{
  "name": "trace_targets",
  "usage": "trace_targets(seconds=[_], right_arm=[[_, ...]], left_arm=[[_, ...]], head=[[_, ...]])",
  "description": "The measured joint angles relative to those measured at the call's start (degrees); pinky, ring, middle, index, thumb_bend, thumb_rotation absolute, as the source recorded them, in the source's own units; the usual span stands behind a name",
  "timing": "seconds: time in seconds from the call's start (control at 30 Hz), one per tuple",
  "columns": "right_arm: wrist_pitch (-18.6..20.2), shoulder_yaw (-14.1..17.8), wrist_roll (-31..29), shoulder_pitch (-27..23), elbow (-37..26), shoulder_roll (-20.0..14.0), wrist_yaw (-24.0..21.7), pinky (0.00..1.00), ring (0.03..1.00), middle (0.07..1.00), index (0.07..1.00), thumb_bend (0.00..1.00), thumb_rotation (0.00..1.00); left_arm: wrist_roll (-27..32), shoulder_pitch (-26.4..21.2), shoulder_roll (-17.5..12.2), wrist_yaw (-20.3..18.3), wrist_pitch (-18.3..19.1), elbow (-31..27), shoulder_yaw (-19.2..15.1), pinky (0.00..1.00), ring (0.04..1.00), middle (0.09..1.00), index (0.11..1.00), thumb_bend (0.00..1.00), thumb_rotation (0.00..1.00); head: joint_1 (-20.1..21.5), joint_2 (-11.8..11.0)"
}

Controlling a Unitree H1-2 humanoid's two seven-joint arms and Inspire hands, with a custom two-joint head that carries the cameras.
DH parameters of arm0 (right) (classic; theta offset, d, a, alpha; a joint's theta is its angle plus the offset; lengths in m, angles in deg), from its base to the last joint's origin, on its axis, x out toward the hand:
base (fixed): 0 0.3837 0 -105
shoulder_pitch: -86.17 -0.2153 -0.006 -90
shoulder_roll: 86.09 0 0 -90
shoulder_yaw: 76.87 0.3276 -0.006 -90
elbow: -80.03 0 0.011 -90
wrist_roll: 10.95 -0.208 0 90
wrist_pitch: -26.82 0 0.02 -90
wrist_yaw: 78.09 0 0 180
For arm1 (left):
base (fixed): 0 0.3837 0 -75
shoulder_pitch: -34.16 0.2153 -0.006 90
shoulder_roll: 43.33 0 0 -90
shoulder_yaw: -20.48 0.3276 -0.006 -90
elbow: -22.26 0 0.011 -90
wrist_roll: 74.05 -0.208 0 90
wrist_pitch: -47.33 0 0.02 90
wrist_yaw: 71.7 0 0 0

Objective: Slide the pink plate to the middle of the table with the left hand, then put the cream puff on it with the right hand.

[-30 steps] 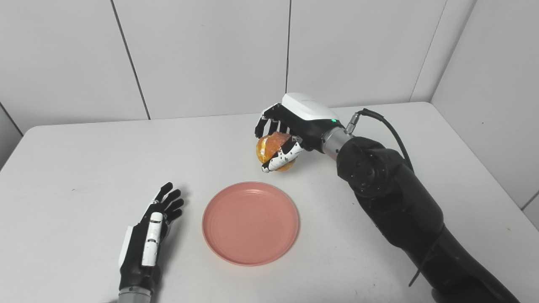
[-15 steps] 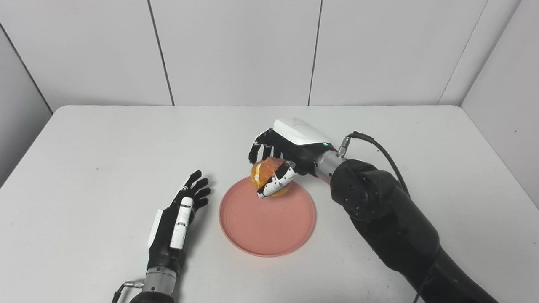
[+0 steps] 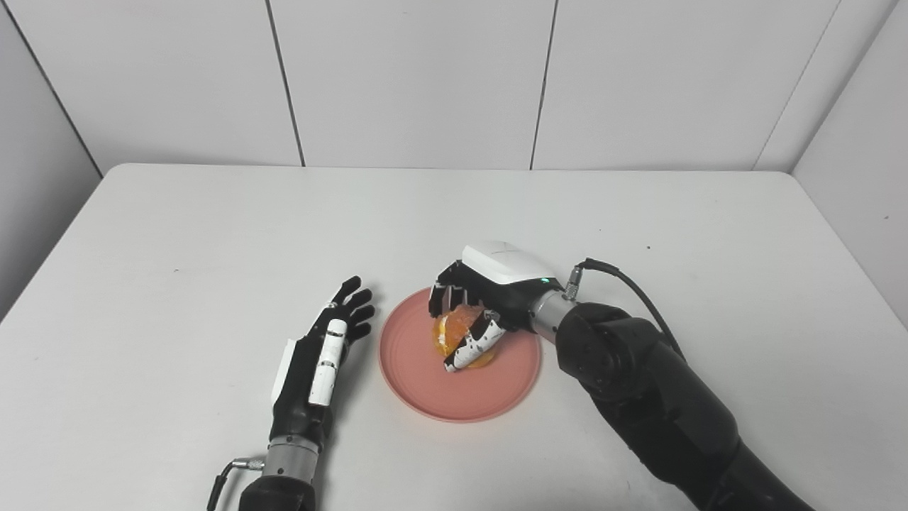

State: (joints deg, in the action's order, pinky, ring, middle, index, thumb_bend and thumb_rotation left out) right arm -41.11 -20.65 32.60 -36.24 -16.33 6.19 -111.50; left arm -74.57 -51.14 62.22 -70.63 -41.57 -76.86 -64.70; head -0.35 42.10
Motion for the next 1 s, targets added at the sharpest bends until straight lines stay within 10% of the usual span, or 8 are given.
trace_targets(seconds=[0.63,0.7,1.0], right_arm=[[-4.0,-0.3,0.8,1.6,3.8,0.0,2.9,0.33,0.409,0.467,0.514,0.52,0.0],[-4.1,-0.3,0.9,1.7,3.7,0.0,3.1,0.43,0.548,0.622,0.699,0.68,0.09],[-4.0,-0.3,1.4,2.2,1.3,-0.2,2.1,0.54,0.758,0.863,0.918,0.76,0.22]], left_arm=[[-1.0,0.1,0.6,0.2,0.0,0.0,0.1,0.84,0.851,0.873,0.86,0.48,1.0],[-1.0,0.1,0.6,0.2,0.1,0.0,0.1,0.84,0.849,0.87,0.858,0.48,1.0],[-1.0,0.2,0.7,0.2,0.6,-0.3,0.4,0.84,0.848,0.867,0.855,0.48,1.0]], head=[[-0.8,0.8],[-0.8,0.8],[-1.0,0.8]])
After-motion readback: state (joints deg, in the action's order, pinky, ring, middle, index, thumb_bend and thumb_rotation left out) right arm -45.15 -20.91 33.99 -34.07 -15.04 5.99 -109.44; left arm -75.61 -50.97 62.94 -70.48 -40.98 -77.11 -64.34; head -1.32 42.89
